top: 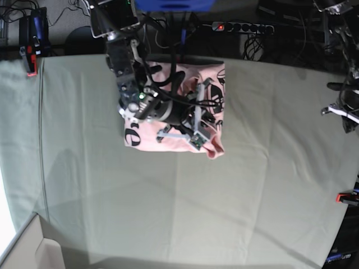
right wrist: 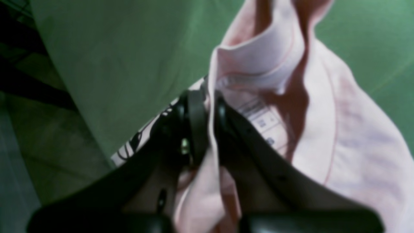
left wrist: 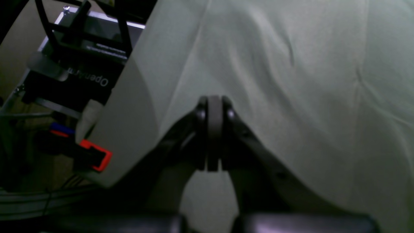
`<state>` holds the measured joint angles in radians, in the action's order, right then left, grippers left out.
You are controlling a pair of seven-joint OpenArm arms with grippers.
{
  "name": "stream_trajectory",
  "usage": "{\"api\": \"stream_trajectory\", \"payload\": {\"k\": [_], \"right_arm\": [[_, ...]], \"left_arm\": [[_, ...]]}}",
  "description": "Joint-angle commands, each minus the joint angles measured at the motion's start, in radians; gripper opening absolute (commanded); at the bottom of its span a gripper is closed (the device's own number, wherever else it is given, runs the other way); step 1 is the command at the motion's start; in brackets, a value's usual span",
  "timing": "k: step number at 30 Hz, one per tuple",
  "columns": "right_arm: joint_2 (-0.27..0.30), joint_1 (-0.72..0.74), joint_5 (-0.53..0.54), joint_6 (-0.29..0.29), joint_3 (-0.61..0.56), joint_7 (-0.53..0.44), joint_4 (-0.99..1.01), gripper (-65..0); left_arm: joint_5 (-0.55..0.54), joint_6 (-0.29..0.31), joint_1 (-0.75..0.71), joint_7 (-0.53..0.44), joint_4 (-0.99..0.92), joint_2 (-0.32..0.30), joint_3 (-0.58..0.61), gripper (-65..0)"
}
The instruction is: Layout the t-shirt on the table in an organized manner, then fold the t-shirt properly
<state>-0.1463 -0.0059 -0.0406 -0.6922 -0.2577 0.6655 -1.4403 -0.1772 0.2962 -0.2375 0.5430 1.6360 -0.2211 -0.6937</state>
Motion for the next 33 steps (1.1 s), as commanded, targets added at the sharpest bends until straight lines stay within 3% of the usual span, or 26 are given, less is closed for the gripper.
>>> {"api": "stream_trajectory", "payload": {"k": [1,4,13,16,20,23,27,33], "right_arm": [[-0.011,0.017,0.023,-0.006,-0.013,-0.029,-0.015,-65.0],[-0.011,0.037,0.025,-0.006,-0.027,-0.028,-0.015,-59.4],[-0.011,-0.001,0.026,-0.006,-0.025,-0.023,-0.139,-28.1],[-0.011,-0.029,0.026,-0.006,-0.012,-0.023,-0.213,-26.0],[0.001,-0.087,0.026,-0.006,0.065,-0.02,-0.33,-29.2],[0.044,-0.144,0.026,-0.006,0.111,-0.02,-0.379,-30.9],[0.095,-0.205,0.026,-0.006,0.159,-0.028,-0.388,-30.9],[0.116,-0.245,0.026,-0.006,0.269,-0.028,-0.389,-31.0]], "left_arm": [[-0.006,-0.001,0.005,-0.024,0.013,-0.016,-0.002,-64.9],[-0.006,-0.001,0.01,-0.024,0.013,-0.016,-0.001,-64.9],[-0.012,-0.001,0.008,-0.024,0.013,-0.014,-0.001,-64.5],[-0.015,0.001,0.0,-0.022,0.022,-0.01,0.001,-64.5],[-0.017,0.002,-0.015,-0.014,0.051,0.056,0.001,-64.1],[-0.017,0.002,-0.021,0.065,0.108,0.114,0.027,-58.3],[-0.017,0.002,-0.016,0.151,0.174,0.18,0.114,-42.9],[-0.017,0.002,-0.024,0.246,0.217,0.286,0.269,-20.0]]}}
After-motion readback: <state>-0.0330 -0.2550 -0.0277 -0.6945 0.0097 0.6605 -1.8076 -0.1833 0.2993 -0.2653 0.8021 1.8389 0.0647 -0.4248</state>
